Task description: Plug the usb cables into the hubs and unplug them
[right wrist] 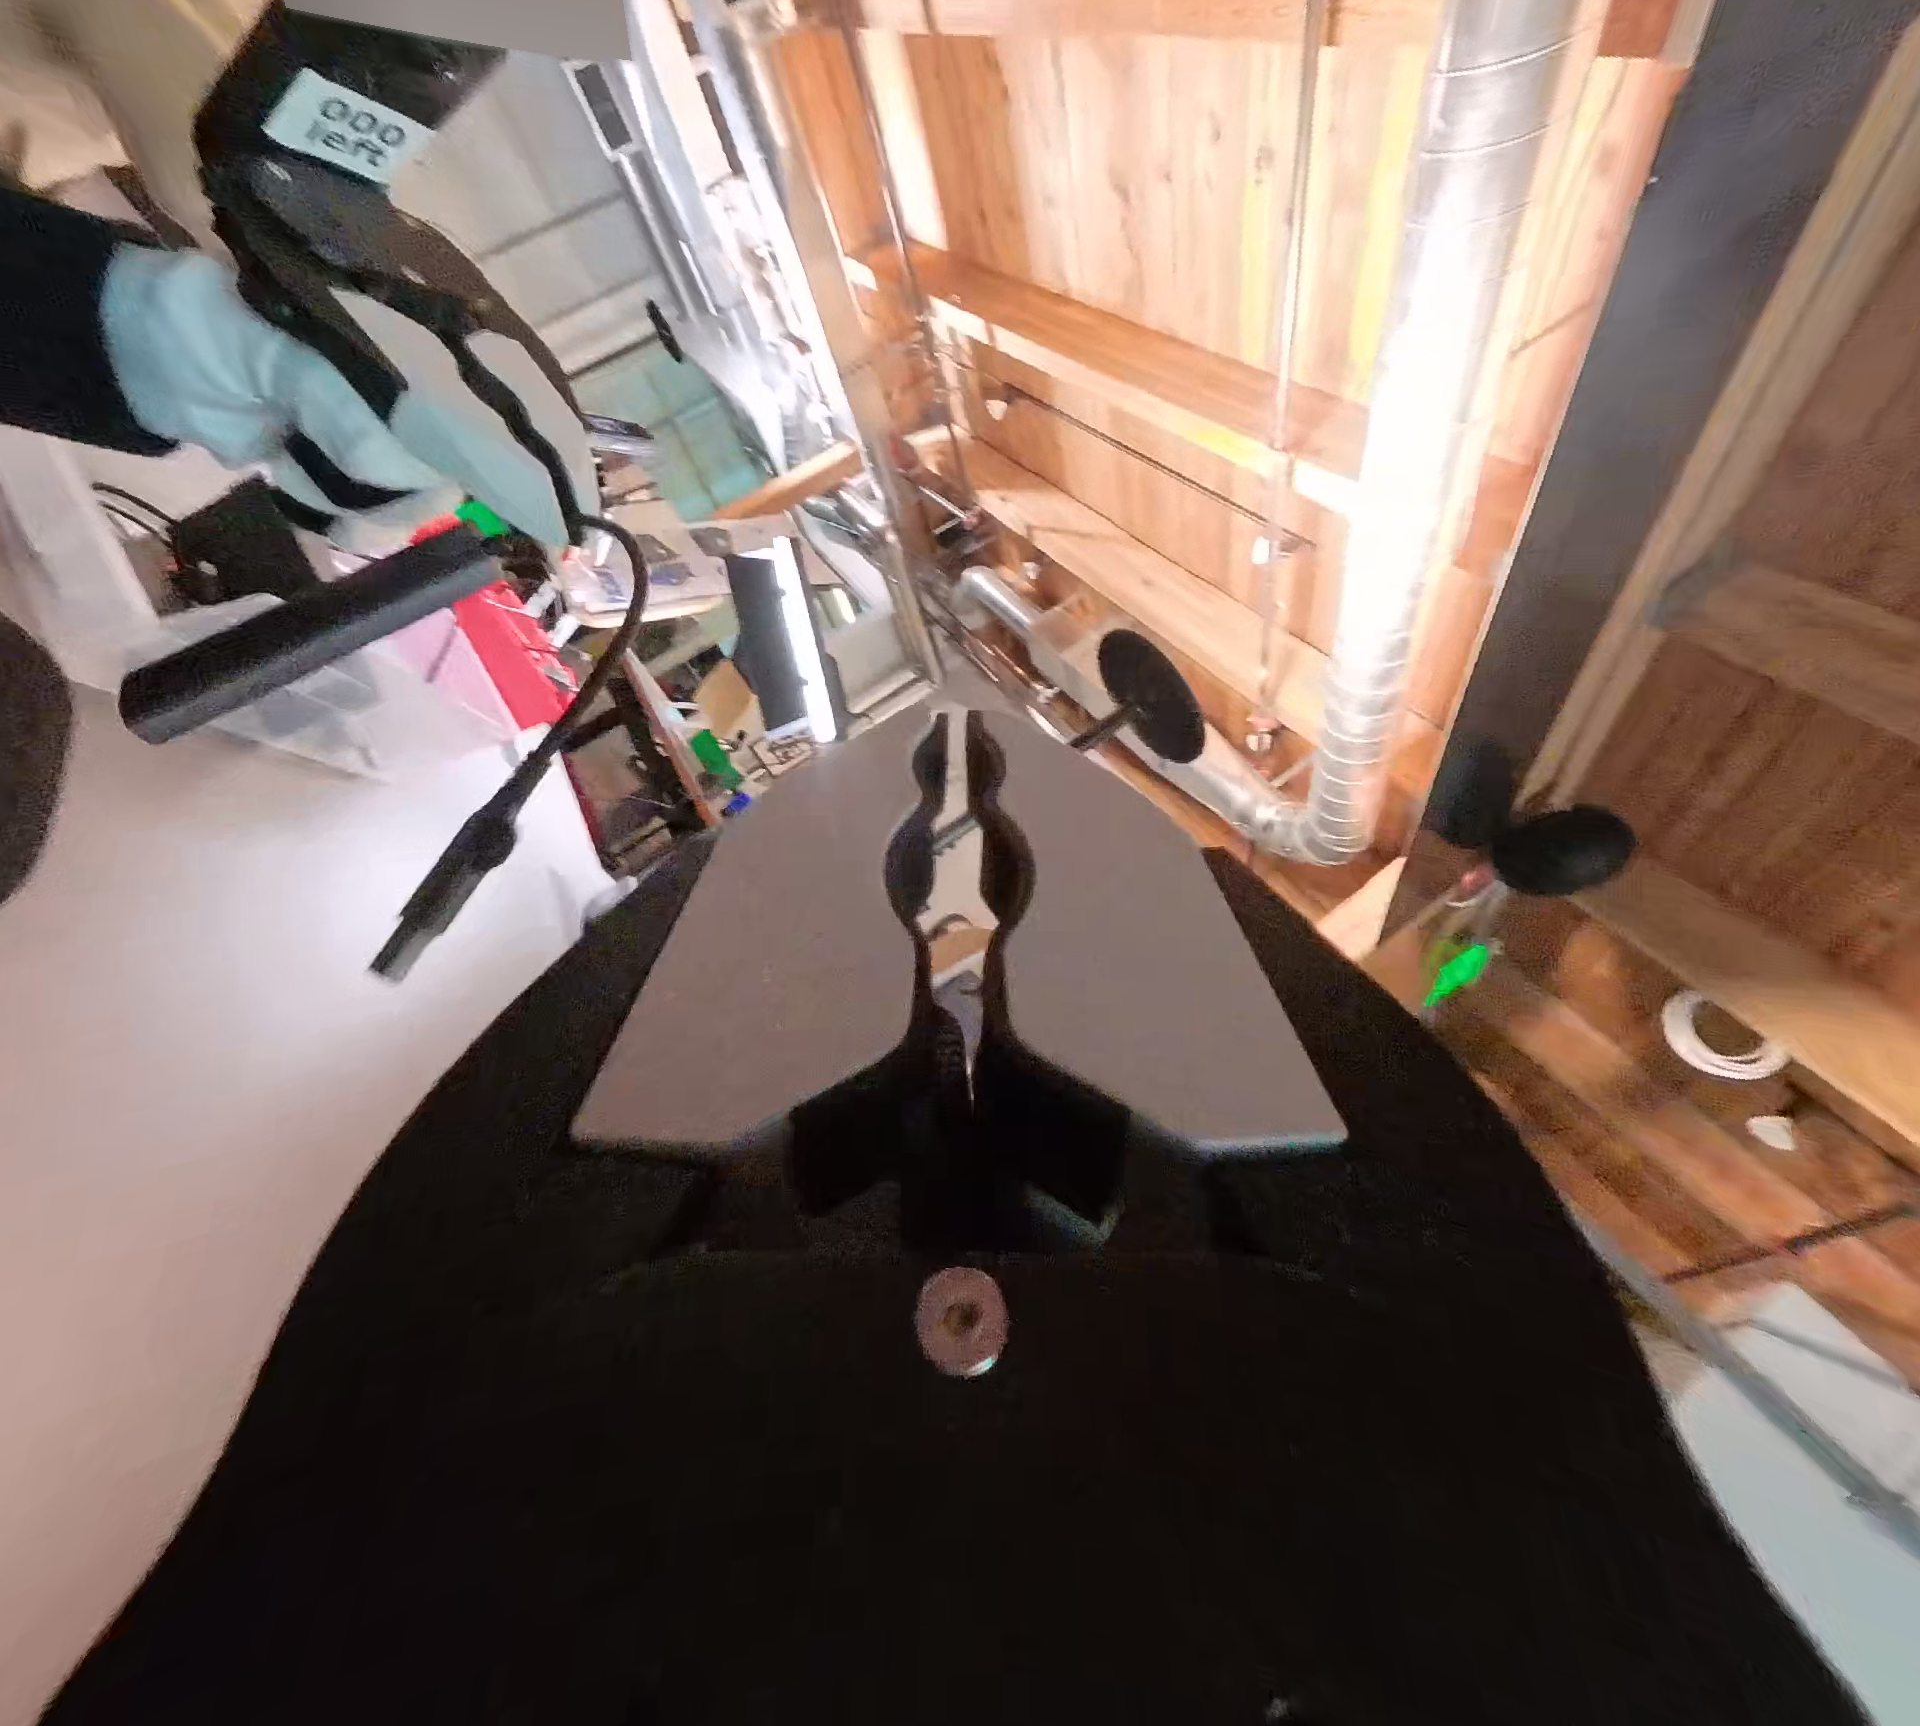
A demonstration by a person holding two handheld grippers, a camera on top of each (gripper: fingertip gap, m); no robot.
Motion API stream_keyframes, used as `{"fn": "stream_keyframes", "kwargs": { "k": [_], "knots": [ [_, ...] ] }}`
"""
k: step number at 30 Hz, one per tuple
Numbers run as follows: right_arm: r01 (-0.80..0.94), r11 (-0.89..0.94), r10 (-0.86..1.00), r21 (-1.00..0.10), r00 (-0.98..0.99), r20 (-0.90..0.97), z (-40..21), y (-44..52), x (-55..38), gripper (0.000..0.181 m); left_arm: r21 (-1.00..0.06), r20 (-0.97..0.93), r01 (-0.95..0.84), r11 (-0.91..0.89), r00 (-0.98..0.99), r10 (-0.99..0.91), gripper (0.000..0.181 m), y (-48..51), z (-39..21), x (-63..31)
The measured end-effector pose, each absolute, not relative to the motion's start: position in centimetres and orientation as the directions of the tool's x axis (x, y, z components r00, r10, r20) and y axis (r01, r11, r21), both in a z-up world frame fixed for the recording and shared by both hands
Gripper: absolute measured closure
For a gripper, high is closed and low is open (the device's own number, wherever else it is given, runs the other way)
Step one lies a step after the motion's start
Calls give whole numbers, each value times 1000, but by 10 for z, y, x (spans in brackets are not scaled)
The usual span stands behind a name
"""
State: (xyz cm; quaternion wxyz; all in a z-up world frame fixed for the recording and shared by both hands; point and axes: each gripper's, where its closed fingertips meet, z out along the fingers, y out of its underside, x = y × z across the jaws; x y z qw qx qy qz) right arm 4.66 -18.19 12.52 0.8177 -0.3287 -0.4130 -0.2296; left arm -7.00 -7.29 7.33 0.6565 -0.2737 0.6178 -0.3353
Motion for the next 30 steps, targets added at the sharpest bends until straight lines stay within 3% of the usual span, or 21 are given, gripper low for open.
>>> {"fn": "stream_keyframes", "kwargs": {
  "k": [2,4,7,10,12,13,14,16,19,21,24,26,27,28,29,30],
  "knots": [
    [603,625,103,-496,566,818,106,-169,34,181,-693,-721,32,720,-6,-693,178,-82,60,-60],
    [555,520,381,-649,529,758,76,-159,16,166,-604,-796,-26,796,-17,-605,179,-88,50,-52],
    [521,465,464,-716,545,698,65,-149,-1,142,-536,-840,-100,838,-32,-542,179,-90,39,-43],
    [461,353,603,-814,554,574,51,-143,-25,132,-492,-864,-125,862,-49,-501,178,-94,32,-36],
    [519,250,591,-817,587,553,37,-129,-25,139,-477,-871,-110,872,-78,-486,178,-101,27,-31],
    [558,197,588,-806,591,552,28,-123,-23,150,-477,-869,-102,873,-90,-486,178,-104,25,-30],
    [591,172,595,-788,576,561,20,-121,-23,176,-477,-868,-96,873,-105,-486,178,-107,23,-28],
    [617,183,573,-766,566,593,20,-119,-20,178,-477,-866,-89,874,-120,-485,177,-109,20,-27],
    [595,265,527,-758,569,631,35,-122,-14,177,-536,-839,37,843,-135,-528,167,-122,26,-28],
    [585,295,473,-756,598,647,46,-122,-5,177,-627,-778,112,771,-142,-612,147,-126,33,-28],
    [547,348,400,-761,648,648,65,-125,4,178,-836,-548,176,520,-200,-812,115,-125,39,-18],
    [516,394,349,-761,682,643,78,-128,9,178,-913,-407,124,388,-263,-875,105,-125,27,-5],
    [499,415,332,-761,696,637,83,-130,11,178,-923,-383,90,374,-300,-874,106,-129,17,2],
    [484,432,333,-761,699,633,86,-132,11,177,-918,-390,56,393,-305,-869,119,-128,9,7],
    [482,437,352,-760,686,637,85,-135,10,177,-898,-429,32,439,-279,-859,154,-124,4,10],
    [488,430,365,-760,676,641,83,-136,11,176,-876,-467,22,482,-288,-836,156,-125,0,10]
  ]
}}
